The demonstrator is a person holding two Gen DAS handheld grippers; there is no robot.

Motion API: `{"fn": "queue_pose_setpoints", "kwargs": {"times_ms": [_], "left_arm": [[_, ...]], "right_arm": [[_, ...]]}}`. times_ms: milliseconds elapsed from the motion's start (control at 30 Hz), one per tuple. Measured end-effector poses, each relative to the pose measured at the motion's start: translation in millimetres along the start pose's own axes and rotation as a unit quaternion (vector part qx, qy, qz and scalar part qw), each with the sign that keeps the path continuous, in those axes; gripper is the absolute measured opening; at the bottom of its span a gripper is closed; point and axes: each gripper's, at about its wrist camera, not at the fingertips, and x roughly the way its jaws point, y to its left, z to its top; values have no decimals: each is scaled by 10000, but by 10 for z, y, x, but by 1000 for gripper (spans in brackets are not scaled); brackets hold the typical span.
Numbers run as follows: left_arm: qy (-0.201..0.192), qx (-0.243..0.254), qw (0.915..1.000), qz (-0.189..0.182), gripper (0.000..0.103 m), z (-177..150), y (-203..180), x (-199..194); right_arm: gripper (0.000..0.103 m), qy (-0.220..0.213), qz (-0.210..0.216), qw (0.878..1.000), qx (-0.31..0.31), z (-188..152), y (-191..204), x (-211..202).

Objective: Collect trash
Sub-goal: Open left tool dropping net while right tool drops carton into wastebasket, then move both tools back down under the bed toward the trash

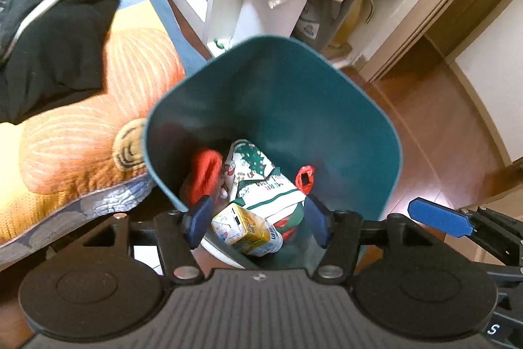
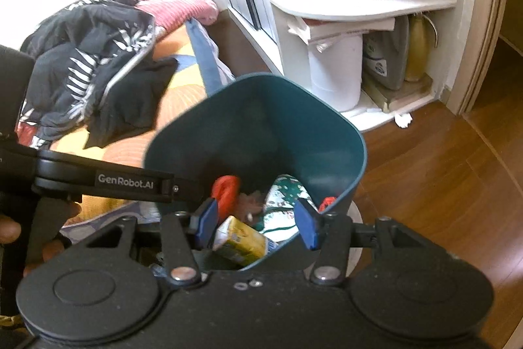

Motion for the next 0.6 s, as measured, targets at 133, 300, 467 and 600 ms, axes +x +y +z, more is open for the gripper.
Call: {"fn": "queue_pose_setpoints", "kwargs": {"times_ms": [133,300,467,600], "left_arm": [[-238,38,9997,2,61,-49,43,-295],[-468,-6,9989,-1,61,-170,169,-669],[-726,-109,9973,-19,62,-337,352,-1054],[-968,-230,9950,52,70,-493,558,-1371]], "right_arm": [[53,-105,74,9998,-180,28,185,-188],[53,-211,206,9988,-401,38,451,-397],[53,-296,385,9967,-647,47,740,-566],[53,-319,568,9942,-861,24,977,-678]]}}
